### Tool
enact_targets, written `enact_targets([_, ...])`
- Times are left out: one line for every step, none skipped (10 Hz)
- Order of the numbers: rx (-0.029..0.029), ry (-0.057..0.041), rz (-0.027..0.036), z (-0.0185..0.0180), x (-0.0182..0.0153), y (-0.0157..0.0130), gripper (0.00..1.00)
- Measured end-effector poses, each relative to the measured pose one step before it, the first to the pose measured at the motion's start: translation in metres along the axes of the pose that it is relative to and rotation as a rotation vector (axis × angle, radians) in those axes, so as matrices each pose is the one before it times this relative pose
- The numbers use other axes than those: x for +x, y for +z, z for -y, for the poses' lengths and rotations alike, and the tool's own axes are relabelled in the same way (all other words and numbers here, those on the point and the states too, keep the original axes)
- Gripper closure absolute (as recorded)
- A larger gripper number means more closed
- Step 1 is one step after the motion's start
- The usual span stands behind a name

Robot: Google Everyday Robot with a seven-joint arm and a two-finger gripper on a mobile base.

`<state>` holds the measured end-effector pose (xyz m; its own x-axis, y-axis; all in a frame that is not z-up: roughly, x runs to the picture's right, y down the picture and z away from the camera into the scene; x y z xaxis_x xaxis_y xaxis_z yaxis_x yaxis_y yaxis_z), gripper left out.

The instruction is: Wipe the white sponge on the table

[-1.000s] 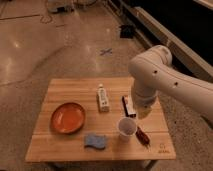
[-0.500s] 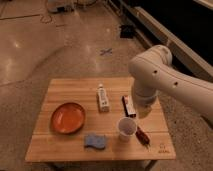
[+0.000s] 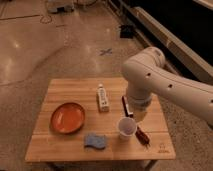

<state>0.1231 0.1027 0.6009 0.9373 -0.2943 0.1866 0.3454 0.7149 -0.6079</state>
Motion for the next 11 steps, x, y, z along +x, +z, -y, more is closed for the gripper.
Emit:
enact_targets([0.00577, -0.00704, 0.0035, 0.00237, -0.00581, 0.00663, 0.22])
enact_targets([0.00186, -0.00568, 0.00599, 0.00479, -0.01191, 0.00774, 0.2])
enact_targets([-0.00056, -0.00177, 0.00521, 0.00582, -0.01308, 0.01129, 0.2])
enact_targets([0.00035, -0.00614, 0.00863, 0.00884, -0.0171, 0.02007, 0.2])
enact_targets([-0.00404, -0.00018, 0.00822, 0.00166, -0.00705, 0.01383, 0.2])
enact_targets([0.00064, 0.00191, 0.00739, 0.00223, -0.00703, 0.01868, 0.2])
enact_targets([0.00542, -0.00679, 0.01436, 0.00482, -0.01124, 0.02007, 0.2])
enact_targets([0.00188, 0.00067, 0.00797, 0.00247, -0.00238, 0.0151, 0.2])
enact_targets([0.00827, -0.0005, 0.01419, 0.00357, -0.00216, 0.01726, 0.2])
enact_targets([0.0083, -0.00049, 0.01166, 0.00243, -0.00196, 0.01241, 0.2])
enact_targets([0.00406, 0.0011, 0.00974, 0.00063, -0.00135, 0.00798, 0.2])
